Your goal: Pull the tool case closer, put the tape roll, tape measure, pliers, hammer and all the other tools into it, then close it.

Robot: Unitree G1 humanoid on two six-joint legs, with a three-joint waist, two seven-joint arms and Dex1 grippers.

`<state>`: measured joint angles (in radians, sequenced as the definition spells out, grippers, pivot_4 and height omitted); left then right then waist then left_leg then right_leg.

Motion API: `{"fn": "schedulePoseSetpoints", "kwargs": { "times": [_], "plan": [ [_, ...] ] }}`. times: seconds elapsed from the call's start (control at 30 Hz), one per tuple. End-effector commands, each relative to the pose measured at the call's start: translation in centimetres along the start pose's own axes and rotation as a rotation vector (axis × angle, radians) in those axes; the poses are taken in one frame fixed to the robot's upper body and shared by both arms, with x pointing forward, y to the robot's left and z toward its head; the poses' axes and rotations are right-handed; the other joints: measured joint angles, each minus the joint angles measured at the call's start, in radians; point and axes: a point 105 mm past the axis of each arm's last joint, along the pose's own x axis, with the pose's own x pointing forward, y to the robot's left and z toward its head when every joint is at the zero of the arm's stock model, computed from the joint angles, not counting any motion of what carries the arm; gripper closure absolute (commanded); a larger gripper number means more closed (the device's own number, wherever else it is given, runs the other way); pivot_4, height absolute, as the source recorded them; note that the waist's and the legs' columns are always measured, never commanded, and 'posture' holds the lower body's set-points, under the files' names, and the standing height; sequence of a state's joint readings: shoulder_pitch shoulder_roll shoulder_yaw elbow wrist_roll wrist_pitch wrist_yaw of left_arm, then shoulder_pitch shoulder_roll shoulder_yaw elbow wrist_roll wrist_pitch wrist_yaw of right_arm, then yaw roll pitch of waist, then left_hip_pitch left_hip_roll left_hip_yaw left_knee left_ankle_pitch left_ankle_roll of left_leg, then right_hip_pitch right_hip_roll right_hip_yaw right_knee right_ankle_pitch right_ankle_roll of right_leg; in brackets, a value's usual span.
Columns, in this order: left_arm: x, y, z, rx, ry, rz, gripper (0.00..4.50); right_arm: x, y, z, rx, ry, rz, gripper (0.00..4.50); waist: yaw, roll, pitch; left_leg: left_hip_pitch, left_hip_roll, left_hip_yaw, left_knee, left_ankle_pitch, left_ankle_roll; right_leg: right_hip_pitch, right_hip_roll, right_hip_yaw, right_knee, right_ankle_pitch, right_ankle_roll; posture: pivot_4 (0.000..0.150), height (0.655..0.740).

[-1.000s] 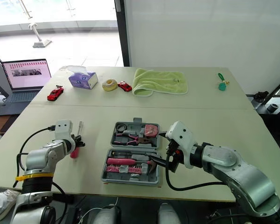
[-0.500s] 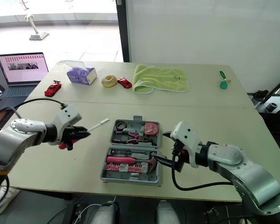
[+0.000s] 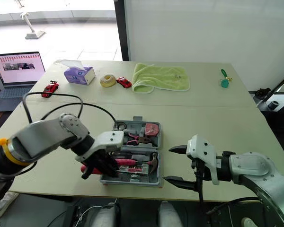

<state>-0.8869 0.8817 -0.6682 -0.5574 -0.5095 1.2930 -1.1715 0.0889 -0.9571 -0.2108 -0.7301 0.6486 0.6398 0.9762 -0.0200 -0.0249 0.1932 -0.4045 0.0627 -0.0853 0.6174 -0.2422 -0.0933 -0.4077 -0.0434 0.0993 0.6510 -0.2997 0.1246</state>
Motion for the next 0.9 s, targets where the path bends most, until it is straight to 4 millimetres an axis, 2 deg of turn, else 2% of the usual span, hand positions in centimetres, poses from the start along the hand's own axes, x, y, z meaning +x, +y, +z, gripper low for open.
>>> {"fn": "schedulePoseSetpoints", "kwargs": {
  "times": [0.03, 0.1, 0.27, 0.5, 0.9],
  "plan": [
    [0.9, 0.2, 0.0, 0.036, 0.023, 0.056, 4.1, -0.4, 0.0, 0.6, -0.042, -0.006, 0.001, 0.0, 0.001, 0.0, 0.0, 0.0, 0.0, 0.0, 0.001, 0.0, 0.0, 0.0, 0.0, 0.0, 0.0, 0.0, 0.0, 0.15, 0.74],
    [1.5, 1.0, 0.1, 0.053, 0.029, 0.108, 4.1, -0.4, 0.1, 0.5, -0.044, 0.0, 0.01, 0.0, 0.003, 0.0, 0.0, 0.0, 0.0, 0.0, 0.002, 0.0, 0.0, 0.001, 0.0, 0.0, 0.0, 0.0, 0.0, 0.15, 0.74],
    [2.9, 1.5, 0.0, 0.053, 0.04, 0.145, 4.1, -0.4, 0.1, 0.3, -0.048, 0.011, 0.028, 0.0, 0.006, 0.0, 0.0, -0.002, 0.0, 0.0, 0.007, -0.001, 0.001, 0.001, 0.0, 0.0, 0.0, 0.001, 0.002, 0.15, 0.74],
    [4.2, 0.9, 0.1, 0.03, 0.029, 0.135, 4.1, -0.3, -0.2, 0.1, -0.053, 0.021, 0.044, 0.0, 0.005, 0.0, 0.0, -0.002, 0.0, 0.0, 0.012, -0.003, 0.006, 0.003, 0.0, 0.0, 0.002, 0.001, 0.003, 0.15, 0.74],
    [6.1, 0.8, 0.1, 0.025, 0.026, 0.129, 4.1, -0.1, 0.5, 0.0, -0.034, 0.034, 0.059, 0.0, 0.007, 0.0, 0.0, -0.002, 0.0, 0.0, 0.013, -0.003, 0.006, 0.003, 0.0, 0.0, 0.002, 0.002, 0.003, 0.15, 0.74]
  ]
}}
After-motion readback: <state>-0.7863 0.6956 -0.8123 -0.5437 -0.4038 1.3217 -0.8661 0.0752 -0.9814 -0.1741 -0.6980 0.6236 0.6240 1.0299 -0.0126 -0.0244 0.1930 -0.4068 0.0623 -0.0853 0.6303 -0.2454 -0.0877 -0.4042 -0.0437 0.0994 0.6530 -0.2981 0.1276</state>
